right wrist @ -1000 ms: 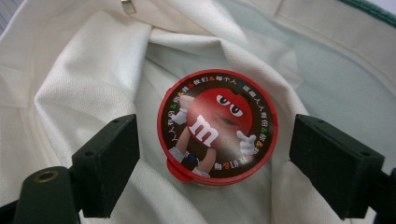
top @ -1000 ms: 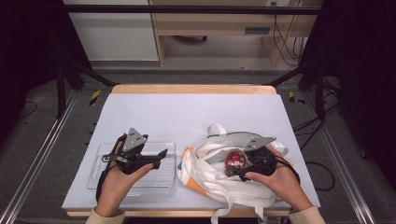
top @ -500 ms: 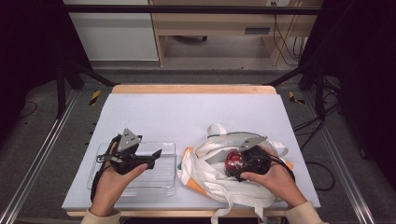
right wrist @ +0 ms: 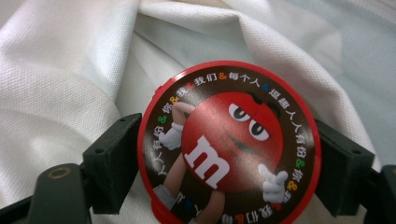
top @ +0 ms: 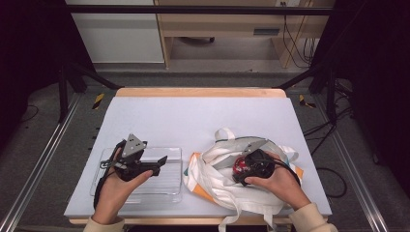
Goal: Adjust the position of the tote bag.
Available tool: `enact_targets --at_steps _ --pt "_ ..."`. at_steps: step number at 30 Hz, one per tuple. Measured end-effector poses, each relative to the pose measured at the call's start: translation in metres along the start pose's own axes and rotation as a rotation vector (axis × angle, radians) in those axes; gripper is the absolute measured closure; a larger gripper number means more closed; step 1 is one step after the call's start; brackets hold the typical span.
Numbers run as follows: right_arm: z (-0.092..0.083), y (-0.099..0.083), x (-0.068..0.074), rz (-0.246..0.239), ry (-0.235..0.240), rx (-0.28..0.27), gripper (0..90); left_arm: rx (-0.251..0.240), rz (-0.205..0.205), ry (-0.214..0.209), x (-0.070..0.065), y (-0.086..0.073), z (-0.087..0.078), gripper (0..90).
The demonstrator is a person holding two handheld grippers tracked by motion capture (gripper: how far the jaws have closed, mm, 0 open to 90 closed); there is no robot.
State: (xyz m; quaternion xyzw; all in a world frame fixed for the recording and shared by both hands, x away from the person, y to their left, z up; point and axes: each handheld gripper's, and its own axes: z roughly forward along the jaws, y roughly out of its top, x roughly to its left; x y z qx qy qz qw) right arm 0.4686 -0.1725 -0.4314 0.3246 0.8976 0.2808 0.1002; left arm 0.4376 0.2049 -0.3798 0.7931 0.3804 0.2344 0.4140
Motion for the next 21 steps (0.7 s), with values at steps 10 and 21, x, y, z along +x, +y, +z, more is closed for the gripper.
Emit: enact_targets --at_steps 10,21 --pt "0.0000 0.0004 0.0007 0.004 -0.025 -0.003 25.4 0.000 -0.002 0.003 0.0016 -0.0005 -0.0007 15.1" --pt "-0.0017 0.0007 0.0035 0.009 -0.039 0.006 25.7 0.003 -0.005 0.006 0.0038 -0.0008 -0.0020 15.1"
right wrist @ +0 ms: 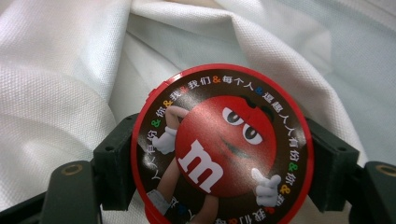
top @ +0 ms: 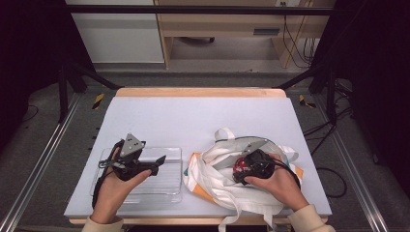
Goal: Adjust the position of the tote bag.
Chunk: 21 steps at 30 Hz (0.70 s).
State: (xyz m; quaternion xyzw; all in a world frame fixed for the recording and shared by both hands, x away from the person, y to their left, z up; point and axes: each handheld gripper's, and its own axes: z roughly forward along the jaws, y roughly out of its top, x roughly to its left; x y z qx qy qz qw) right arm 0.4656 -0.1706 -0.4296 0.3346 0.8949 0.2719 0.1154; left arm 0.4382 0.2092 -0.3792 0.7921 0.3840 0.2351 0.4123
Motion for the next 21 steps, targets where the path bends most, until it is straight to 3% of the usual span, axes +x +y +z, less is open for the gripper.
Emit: enact_targets --at_steps 21 --pt "-0.0075 0.0022 0.0040 0.004 -0.005 -0.020 25.7 -0.005 -0.008 0.009 0.0057 -0.0003 -0.0040 15.1"
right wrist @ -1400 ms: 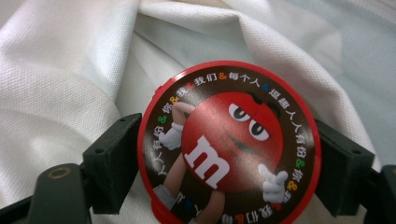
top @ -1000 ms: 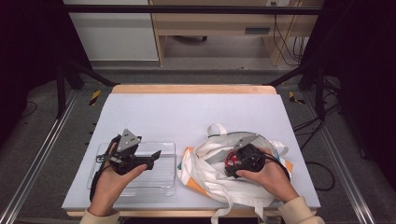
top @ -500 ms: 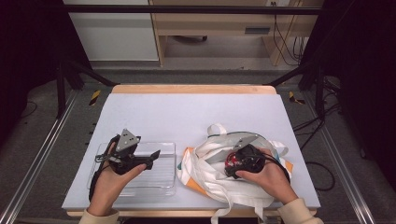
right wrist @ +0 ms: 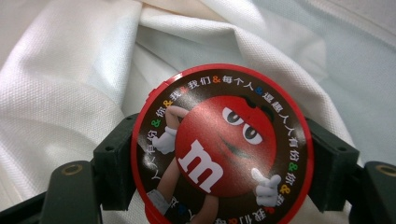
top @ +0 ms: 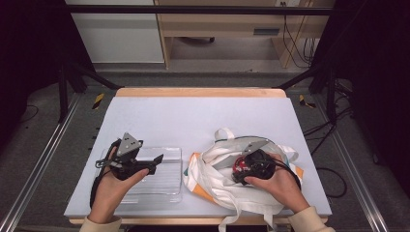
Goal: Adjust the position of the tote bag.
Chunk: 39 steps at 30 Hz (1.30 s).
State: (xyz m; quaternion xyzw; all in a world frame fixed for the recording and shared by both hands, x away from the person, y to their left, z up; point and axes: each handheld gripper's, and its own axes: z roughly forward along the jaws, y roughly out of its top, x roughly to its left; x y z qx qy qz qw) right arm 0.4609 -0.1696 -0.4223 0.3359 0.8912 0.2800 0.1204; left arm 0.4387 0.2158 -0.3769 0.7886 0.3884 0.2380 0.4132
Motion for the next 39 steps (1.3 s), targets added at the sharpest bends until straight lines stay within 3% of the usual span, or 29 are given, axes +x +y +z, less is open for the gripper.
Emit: enact_targets --at_steps 13,39 --pt "0.001 0.001 0.000 0.016 -0.001 0.000 25.7 -0.002 -0.003 0.001 0.001 0.000 -0.001 15.1" --pt "-0.035 0.022 -0.002 0.015 -0.020 -0.019 25.7 -0.007 -0.022 -0.003 0.012 -0.001 -0.002 15.0"
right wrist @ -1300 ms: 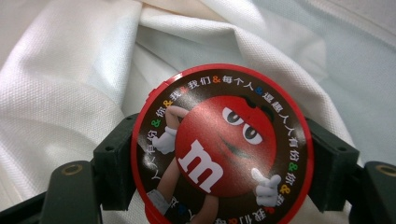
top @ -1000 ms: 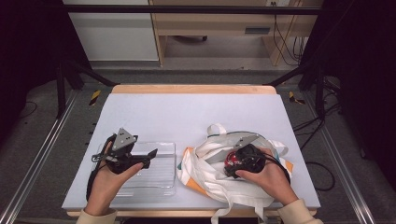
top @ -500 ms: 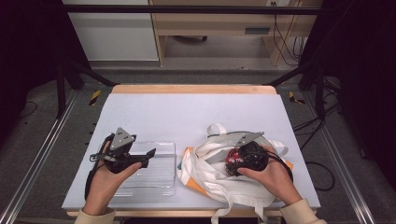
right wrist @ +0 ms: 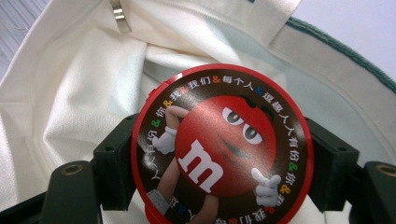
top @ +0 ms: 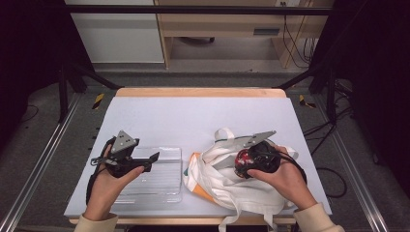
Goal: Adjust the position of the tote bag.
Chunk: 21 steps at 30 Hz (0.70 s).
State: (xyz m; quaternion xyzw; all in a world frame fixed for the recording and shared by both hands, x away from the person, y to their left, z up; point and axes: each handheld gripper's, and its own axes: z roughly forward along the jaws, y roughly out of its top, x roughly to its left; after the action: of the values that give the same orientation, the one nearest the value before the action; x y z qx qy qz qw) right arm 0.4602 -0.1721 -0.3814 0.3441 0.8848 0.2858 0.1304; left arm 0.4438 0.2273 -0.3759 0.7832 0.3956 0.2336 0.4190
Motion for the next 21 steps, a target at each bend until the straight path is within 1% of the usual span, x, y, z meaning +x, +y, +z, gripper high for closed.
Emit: enact_targets --at_steps 1,4,5,7,9,15,21 --pt "0.000 0.001 0.000 -0.007 -0.004 0.003 25.7 0.006 0.003 0.002 0.001 -0.001 0.000 15.0" --pt "-0.001 0.005 0.001 -0.001 -0.019 0.010 25.7 0.005 0.004 0.011 0.002 -0.001 -0.001 15.0" --pt "-0.002 0.006 0.002 -0.006 -0.023 0.014 25.7 0.000 0.001 0.012 0.002 -0.001 -0.001 15.0" --pt "-0.004 0.009 0.003 -0.012 -0.024 0.004 25.7 0.005 0.006 0.012 0.001 -0.001 -0.002 15.0" --pt "-0.006 0.011 0.004 -0.008 -0.019 -0.003 25.7 0.008 0.005 0.013 0.001 -0.001 -0.001 15.0" --pt "-0.011 0.019 0.008 0.008 -0.037 -0.011 25.6 0.022 0.020 0.022 -0.001 -0.002 0.001 14.9" --pt "-0.015 0.027 0.008 0.014 -0.044 -0.005 25.6 0.027 0.025 0.018 -0.002 -0.002 0.002 14.9"
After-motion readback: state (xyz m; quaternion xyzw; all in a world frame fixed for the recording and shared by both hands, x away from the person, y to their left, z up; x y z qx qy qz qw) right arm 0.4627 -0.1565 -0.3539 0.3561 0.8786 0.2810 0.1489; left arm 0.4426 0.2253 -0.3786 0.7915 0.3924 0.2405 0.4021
